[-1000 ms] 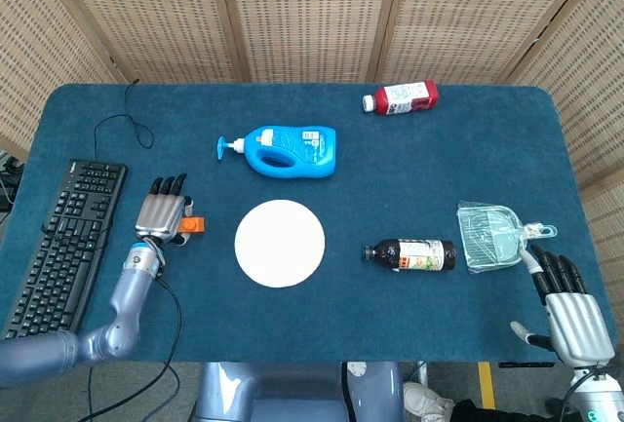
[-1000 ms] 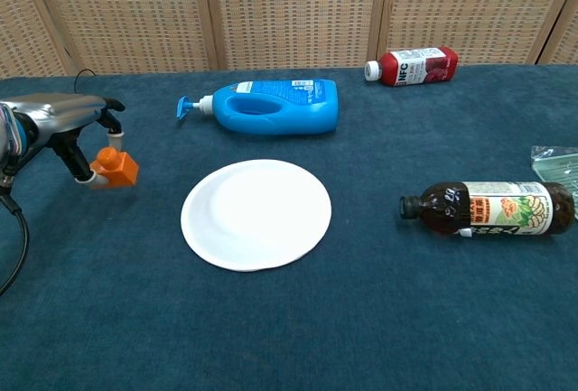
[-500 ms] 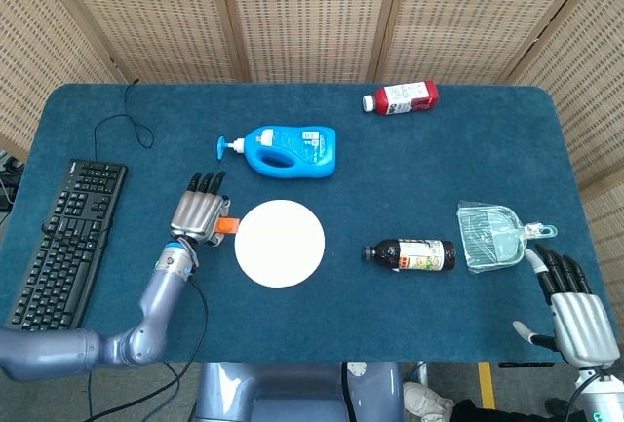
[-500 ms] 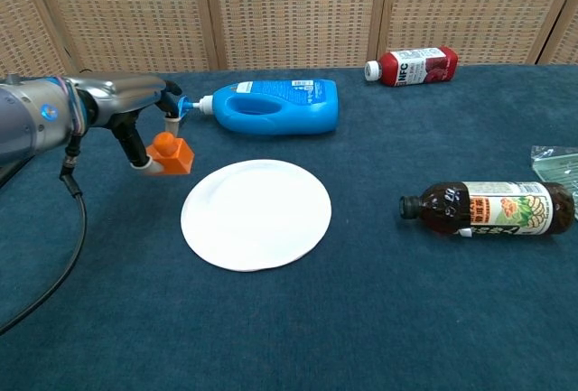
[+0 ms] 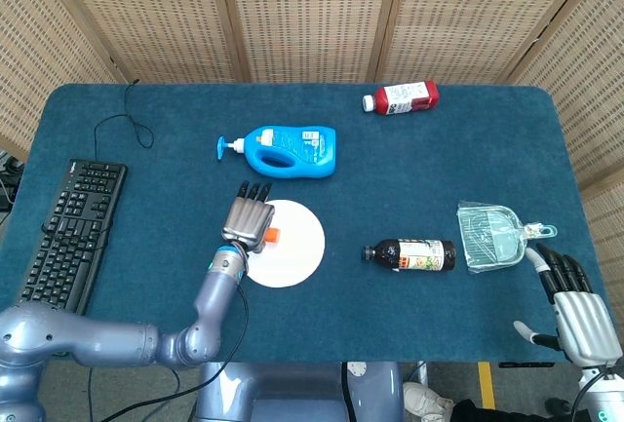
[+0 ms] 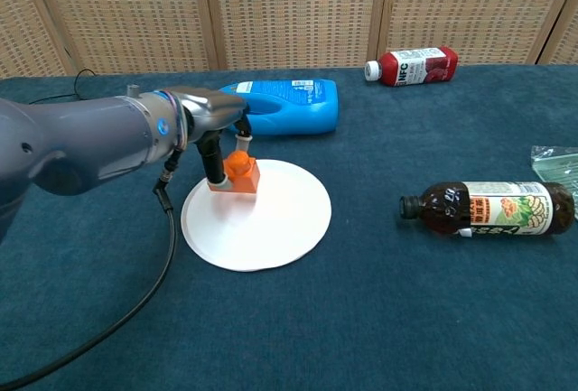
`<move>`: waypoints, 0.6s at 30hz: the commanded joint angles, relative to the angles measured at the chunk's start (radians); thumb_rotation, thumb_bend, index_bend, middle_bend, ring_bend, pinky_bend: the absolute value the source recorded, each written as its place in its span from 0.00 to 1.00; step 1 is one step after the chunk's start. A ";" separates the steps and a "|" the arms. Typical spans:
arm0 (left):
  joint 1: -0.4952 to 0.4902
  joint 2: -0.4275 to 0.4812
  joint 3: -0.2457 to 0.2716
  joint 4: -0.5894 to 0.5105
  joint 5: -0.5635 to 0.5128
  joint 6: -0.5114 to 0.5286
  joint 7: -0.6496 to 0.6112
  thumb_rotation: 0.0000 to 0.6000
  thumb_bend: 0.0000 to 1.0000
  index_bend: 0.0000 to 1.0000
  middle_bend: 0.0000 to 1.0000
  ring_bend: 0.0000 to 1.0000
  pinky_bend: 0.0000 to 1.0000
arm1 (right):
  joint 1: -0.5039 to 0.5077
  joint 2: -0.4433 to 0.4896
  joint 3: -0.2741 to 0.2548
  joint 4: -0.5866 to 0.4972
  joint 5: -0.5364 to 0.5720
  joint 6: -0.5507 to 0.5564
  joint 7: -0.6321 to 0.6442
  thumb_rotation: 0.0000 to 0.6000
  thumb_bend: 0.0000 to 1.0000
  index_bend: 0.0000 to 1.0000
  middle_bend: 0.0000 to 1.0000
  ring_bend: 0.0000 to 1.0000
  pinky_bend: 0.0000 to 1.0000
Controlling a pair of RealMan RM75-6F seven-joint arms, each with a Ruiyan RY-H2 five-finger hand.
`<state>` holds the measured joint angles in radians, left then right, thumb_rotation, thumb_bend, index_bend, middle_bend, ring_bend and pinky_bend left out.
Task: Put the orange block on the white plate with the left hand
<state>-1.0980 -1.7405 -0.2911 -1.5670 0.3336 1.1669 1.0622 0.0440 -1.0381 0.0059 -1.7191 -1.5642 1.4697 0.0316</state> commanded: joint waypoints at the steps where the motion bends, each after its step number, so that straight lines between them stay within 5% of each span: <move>1: -0.032 -0.044 -0.008 0.038 -0.024 0.001 0.023 1.00 0.39 0.56 0.00 0.00 0.00 | 0.001 0.004 0.000 0.002 -0.003 -0.001 0.011 1.00 0.00 0.00 0.00 0.00 0.00; 9: -0.064 -0.098 -0.012 0.096 -0.048 -0.001 0.043 1.00 0.38 0.51 0.00 0.00 0.00 | 0.004 0.012 0.003 0.008 0.003 -0.004 0.040 1.00 0.00 0.00 0.00 0.00 0.00; 14: -0.068 -0.100 -0.006 0.102 -0.046 0.002 0.048 1.00 0.36 0.26 0.00 0.00 0.00 | 0.003 0.017 0.005 0.008 0.008 -0.002 0.051 1.00 0.00 0.00 0.00 0.00 0.00; 18: -0.064 -0.089 -0.004 0.093 -0.037 0.005 0.043 1.00 0.35 0.18 0.00 0.00 0.00 | 0.002 0.017 0.004 0.007 0.005 0.000 0.049 1.00 0.00 0.00 0.00 0.00 0.00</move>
<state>-1.1632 -1.8325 -0.2957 -1.4716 0.2942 1.1700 1.1064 0.0458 -1.0208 0.0099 -1.7119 -1.5594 1.4697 0.0804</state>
